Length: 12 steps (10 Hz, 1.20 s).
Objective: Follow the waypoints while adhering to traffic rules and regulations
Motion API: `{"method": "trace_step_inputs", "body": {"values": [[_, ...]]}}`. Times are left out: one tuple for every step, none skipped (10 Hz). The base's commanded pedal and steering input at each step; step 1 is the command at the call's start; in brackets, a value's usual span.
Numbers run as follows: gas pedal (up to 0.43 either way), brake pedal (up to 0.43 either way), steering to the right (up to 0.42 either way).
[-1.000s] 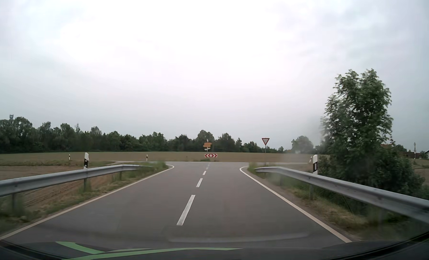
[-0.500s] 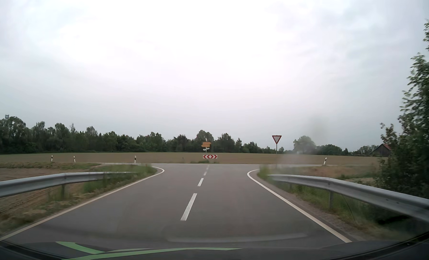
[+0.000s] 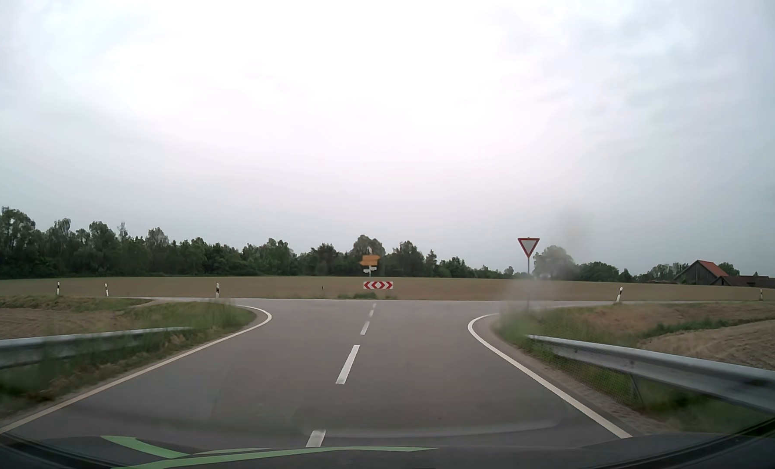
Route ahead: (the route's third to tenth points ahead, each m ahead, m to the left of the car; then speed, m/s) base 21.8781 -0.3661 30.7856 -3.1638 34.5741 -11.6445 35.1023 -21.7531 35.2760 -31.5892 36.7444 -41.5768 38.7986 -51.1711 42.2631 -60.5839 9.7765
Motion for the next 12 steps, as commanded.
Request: {"method": "trace_step_inputs", "body": {"values": [[0.000,0.207,0.005],[0.000,0.201,0.006],[0.000,0.207,0.007],[0.000,0.207,0.008],[0.000,0.207,0.012],[0.000,0.207,0.016],[0.000,0.201,0.024],[0.000,0.207,0.030],[0.000,0.201,0.036],[0.000,0.195,0.044],[0.000,0.183,0.055],[0.000,0.177,0.069]]}}
